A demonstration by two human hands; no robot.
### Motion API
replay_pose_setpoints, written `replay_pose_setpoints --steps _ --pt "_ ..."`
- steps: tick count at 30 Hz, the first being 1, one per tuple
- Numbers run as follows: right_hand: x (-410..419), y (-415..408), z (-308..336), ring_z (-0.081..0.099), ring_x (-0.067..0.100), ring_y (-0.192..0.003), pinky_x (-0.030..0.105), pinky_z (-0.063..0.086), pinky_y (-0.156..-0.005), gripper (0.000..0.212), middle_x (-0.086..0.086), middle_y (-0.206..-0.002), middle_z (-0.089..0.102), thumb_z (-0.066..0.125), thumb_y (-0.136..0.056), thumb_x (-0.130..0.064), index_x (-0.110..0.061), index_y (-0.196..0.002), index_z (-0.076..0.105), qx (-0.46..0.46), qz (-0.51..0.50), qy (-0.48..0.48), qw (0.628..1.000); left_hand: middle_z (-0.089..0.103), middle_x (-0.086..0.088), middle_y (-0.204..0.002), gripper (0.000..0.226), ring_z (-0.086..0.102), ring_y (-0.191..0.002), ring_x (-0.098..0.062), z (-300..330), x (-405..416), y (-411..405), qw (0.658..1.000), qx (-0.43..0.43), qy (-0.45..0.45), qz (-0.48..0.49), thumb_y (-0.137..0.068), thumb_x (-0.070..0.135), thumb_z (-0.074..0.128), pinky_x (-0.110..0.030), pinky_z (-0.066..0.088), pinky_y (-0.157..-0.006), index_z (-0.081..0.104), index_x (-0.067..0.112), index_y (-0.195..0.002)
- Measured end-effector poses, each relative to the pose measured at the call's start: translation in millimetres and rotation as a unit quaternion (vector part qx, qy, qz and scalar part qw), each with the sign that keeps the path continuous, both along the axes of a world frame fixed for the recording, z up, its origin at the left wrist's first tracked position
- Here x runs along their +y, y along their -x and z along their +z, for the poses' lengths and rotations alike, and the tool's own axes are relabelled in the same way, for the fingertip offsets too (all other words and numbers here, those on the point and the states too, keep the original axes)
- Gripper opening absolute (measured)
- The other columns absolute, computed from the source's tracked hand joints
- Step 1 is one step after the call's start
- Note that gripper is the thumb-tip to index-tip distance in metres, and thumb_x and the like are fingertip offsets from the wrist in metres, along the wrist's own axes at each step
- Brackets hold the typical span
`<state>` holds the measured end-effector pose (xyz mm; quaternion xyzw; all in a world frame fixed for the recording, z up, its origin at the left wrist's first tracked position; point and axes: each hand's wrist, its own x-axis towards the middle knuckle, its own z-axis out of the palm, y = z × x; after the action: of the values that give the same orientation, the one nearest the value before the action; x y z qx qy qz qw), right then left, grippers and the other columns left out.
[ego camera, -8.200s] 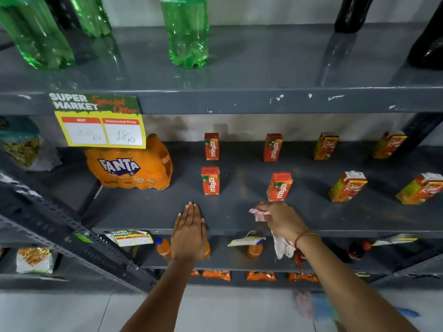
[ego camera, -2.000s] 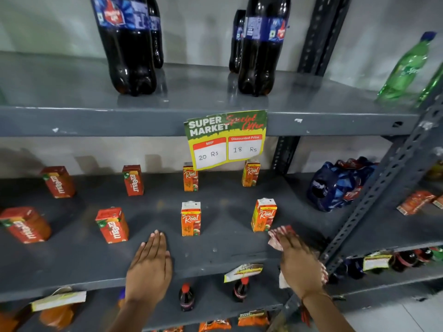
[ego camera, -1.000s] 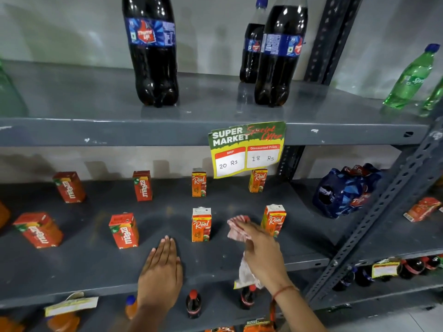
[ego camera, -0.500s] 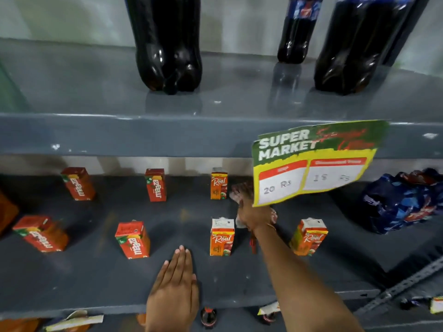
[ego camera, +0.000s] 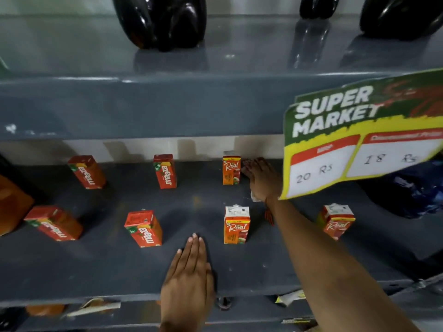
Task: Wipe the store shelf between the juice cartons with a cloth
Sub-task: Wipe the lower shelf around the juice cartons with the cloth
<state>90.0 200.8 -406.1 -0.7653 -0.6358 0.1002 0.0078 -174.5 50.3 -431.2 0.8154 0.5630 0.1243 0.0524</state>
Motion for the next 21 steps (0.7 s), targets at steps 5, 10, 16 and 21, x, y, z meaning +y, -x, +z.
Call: replay_pose_setpoints --steps 5,10,16,21 --pt "-34.0 15.4 3.9 0.041 0.035 -0.131 0.040 0.037 -0.107 0.052 0.011 -0.145 0.046 0.055 -0.088 -0.026 -0.018 -0.139 0.046 0.007 -0.047 -0.098 0.994 0.047 -0.012 -0.143 0.056 0.044 -0.132 -0.020 2.5 -2.0 0.1 1.000 0.005 0.006 0.000 -0.089 0.028 0.028 -0.025 0.011 -0.114 0.046 0.002 -0.136" --pt "-76.2 19.3 -7.9 0.005 0.020 -0.151 0.038 0.011 -0.123 0.086 -0.002 -0.164 0.008 0.058 -0.083 -0.021 -0.031 -0.155 0.010 0.038 0.000 -0.101 0.994 0.048 -0.013 -0.142 0.058 0.044 -0.133 -0.022 3.7 -5.3 -0.1 1.000 0.003 0.006 -0.005 -0.089 0.030 0.025 -0.024 0.008 -0.113 0.046 0.001 -0.135" --pt "-125.7 32.2 -18.2 0.015 0.021 -0.150 0.040 0.019 -0.122 0.061 -0.002 -0.163 0.018 0.043 -0.094 -0.025 -0.026 -0.152 0.025 0.051 -0.027 -0.143 0.988 0.046 -0.012 -0.144 0.061 0.042 -0.134 -0.022 3.5 -8.4 0.9 1.000 0.011 -0.017 0.002 -0.090 0.033 0.020 -0.029 0.014 -0.117 0.043 0.002 -0.137" --pt "-159.4 41.0 -16.8 0.018 0.021 -0.149 0.039 0.020 -0.121 0.057 -0.003 -0.162 0.022 0.042 -0.095 -0.026 -0.030 -0.150 0.029 0.052 -0.019 -0.134 0.989 0.049 -0.013 -0.142 0.062 0.045 -0.132 -0.023 5.8 -10.1 -0.4 1.000 0.003 -0.021 0.009 -0.090 0.033 0.018 -0.038 0.028 -0.112 0.046 0.001 -0.135"
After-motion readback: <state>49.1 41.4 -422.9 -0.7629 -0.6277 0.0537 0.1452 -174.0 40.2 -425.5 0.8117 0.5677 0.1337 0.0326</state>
